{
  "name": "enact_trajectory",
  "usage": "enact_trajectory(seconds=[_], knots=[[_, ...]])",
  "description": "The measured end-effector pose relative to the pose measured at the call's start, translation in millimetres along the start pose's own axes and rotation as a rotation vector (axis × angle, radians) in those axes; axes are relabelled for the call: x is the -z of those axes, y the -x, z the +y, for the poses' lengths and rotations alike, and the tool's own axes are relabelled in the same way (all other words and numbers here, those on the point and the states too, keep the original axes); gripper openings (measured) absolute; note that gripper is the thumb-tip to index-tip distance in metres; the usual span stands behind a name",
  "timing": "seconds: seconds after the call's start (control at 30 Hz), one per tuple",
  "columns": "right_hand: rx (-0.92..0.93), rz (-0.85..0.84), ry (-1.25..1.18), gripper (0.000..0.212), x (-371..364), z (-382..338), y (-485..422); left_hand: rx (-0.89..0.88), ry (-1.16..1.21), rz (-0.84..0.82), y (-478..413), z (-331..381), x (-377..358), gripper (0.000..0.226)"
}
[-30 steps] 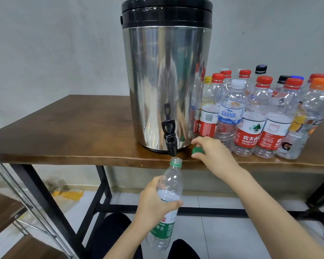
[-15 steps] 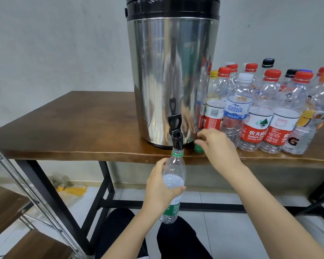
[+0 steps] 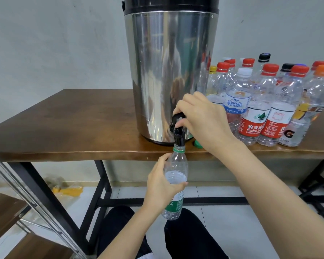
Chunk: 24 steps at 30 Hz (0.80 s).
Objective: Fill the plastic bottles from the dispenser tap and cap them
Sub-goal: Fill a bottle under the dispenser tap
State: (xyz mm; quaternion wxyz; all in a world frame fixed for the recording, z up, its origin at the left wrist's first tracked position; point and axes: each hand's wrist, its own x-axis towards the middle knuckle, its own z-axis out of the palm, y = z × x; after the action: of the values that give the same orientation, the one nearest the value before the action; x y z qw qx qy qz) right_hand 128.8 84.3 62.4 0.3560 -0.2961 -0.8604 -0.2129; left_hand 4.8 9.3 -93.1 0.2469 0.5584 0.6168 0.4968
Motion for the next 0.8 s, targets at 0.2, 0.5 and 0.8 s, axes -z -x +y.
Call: enact_trajectory(seconds=[0.2, 0.5, 0.8], knots=[[-0.002, 0.208, 0.051, 0.021, -4.9, -2.5, 29.1, -0.016, 0.045, -0.027, -2.7, -0.8, -2.9, 0.084], [-0.042, 0.287, 0.056, 0.039, -18.8, -12.5, 53.3, -0.077, 0.098, -0.076, -7.2, -5.0, -2.0, 0.082], [-0.252, 0.279, -0.061, 0.038, -20.3, -21.2, 60.8, -0.125, 0.139, -0.091, -17.3, -14.1, -0.5, 0.085]])
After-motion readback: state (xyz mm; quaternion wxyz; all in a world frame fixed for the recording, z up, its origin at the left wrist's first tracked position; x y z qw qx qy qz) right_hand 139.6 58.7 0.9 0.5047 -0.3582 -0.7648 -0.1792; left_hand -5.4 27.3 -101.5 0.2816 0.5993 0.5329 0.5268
